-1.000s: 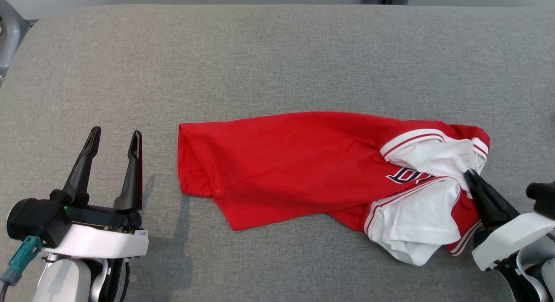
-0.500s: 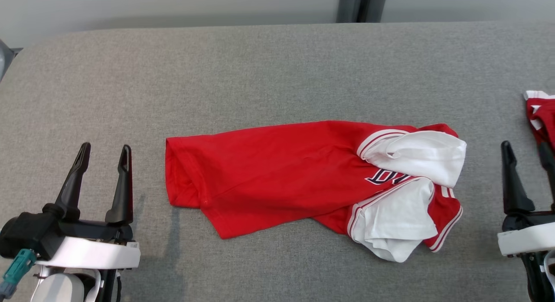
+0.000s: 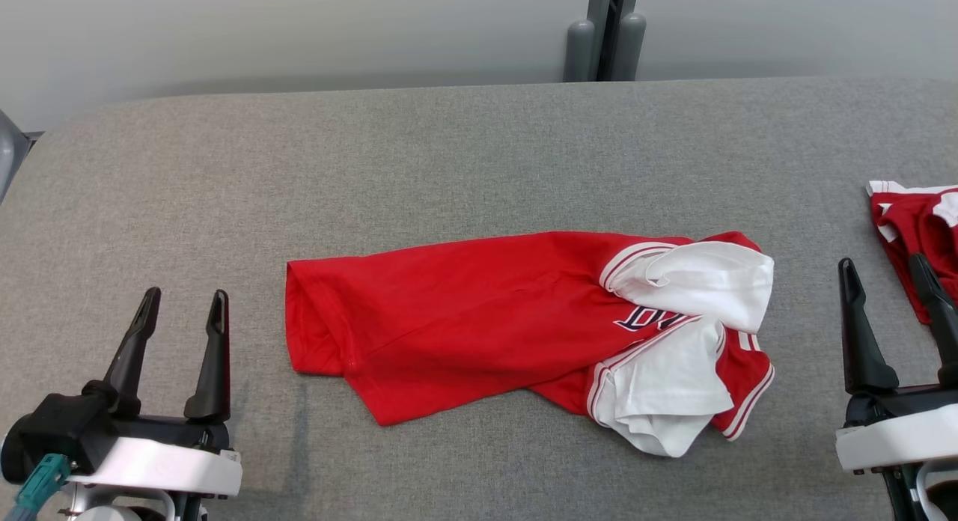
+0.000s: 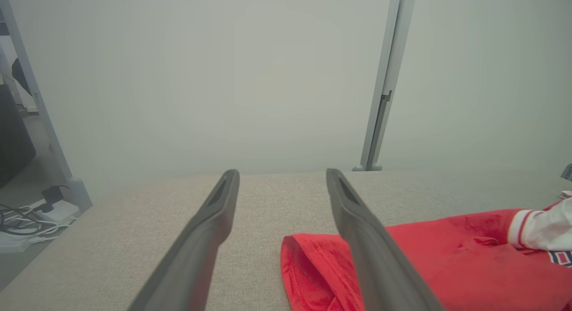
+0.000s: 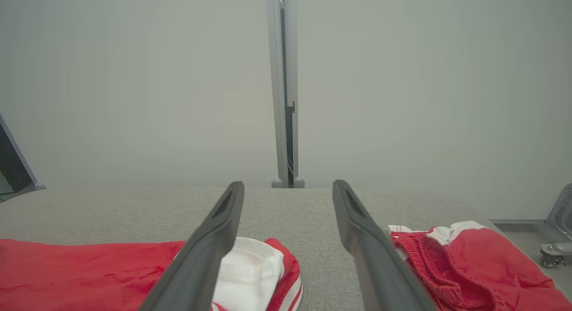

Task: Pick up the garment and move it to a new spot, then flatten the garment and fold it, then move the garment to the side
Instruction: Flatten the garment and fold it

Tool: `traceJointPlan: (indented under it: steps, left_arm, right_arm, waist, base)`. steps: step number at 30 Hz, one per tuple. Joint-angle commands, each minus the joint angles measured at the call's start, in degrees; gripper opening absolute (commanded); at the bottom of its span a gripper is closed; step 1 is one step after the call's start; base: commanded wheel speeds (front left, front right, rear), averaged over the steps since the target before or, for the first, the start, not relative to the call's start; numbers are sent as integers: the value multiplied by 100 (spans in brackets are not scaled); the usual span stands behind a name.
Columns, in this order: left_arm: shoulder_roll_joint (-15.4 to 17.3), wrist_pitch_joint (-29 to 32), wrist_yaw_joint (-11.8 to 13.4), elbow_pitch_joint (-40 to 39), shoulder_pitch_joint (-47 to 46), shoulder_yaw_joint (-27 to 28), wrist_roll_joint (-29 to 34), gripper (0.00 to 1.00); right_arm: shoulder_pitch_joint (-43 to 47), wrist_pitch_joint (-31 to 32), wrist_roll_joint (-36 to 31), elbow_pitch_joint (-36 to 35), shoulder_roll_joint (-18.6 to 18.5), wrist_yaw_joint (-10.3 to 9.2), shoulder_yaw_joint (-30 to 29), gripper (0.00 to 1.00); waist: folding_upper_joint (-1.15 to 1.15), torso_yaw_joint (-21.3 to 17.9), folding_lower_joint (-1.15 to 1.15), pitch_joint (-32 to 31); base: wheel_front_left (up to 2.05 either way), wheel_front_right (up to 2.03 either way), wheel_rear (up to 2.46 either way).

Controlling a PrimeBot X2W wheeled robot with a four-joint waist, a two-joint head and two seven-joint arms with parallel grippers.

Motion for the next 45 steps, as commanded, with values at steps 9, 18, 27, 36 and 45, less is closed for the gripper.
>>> traceJointPlan:
  steps: [9,18,27,36,45]
  left_arm:
    - [29,111,47,41,81,-109,-57,100]
    - [93,609,-201,209,-216,-625,-186,100]
    - [202,1597,-365,958,-469,-1532,-975,100]
    - [535,1635,-360,1489,-819,-1961,-1619,100]
    - [727,1361,-361,1578,-986,-2328,-1952,53]
  right_arm:
    - [150,162,25,-172,67,0,-5,100]
    - [51,243,85,-213,70,0,70,100]
    - [-98,208,87,-108,101,0,221,100]
    - [-200,130,63,-8,130,0,195,100]
    - [-203,103,48,36,161,0,170,100]
  waist:
    - [0,29,0,-89]
    - [0,71,0,83]
    - [0,-140,0,371]
    - [0,-312,0,555]
    - [0,-324,0,581]
  base:
    - [0,0,0]
    - [0,0,0]
    - [0,0,0]
    - [0,0,0]
    - [0,0,0]
